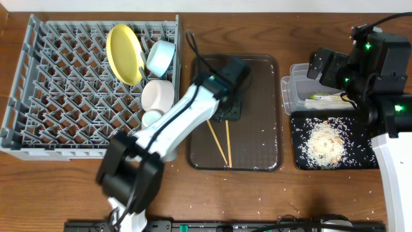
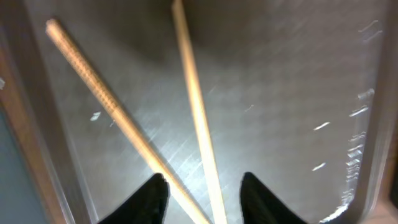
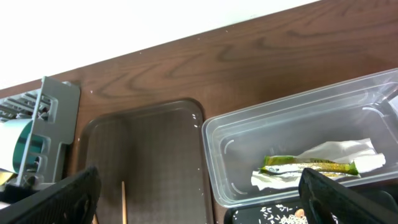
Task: Sort waste into correct bins and load items into the dishwasher
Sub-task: 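Pinch one wooden chopstick with left gripper and lift it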
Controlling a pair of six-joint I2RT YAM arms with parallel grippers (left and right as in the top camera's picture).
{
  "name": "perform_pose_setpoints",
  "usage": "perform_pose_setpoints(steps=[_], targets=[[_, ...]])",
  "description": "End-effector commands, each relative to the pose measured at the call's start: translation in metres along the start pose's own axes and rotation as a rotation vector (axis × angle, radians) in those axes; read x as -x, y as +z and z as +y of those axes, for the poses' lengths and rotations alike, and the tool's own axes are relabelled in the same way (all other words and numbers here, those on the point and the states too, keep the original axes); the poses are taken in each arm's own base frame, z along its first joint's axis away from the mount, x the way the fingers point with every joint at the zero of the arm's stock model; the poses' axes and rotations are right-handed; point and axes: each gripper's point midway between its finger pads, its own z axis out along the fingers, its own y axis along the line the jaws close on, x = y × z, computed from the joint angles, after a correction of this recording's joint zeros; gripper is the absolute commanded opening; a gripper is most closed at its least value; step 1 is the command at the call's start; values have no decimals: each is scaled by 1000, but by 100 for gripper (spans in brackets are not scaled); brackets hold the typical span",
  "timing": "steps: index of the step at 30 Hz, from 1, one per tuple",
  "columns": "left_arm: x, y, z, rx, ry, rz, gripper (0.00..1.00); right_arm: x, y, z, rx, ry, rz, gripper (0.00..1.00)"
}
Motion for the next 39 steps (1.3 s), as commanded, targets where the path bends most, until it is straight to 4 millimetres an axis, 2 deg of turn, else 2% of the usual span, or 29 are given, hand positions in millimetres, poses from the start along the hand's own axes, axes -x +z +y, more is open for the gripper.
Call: perform_pose_setpoints(steps=[1, 3, 6, 10, 13, 22, 25, 30, 35, 39], targets=[[15, 0, -4, 45, 67, 35, 43, 3, 1, -4, -17, 10, -8, 99], [18, 4, -9, 55, 84, 56, 44, 3, 1, -4, -17, 10, -8, 99], [20, 23, -18, 69, 103, 66, 44, 3, 1, -4, -17, 10, -8, 99], [8, 52, -15, 108, 110, 132, 44, 3, 1, -4, -17, 10, -8, 99], [2, 65, -11, 122, 103, 168, 44, 3, 1, -4, -17, 10, -8, 99], [4, 65, -2, 129, -1, 177, 43, 3, 1, -4, -17, 10, -8, 99], [5, 66, -2, 127, -22, 174, 39, 3, 1, -4, -17, 10, -8, 99], [5, 75, 3, 159, -75, 171, 34, 3, 1, -4, -17, 10, -8, 99], [-2, 90, 4, 167, -108, 205, 33, 3, 1, -4, -17, 10, -8, 99], [0, 91, 3, 163, -111, 197, 27, 3, 1, -4, -17, 10, -8, 99]])
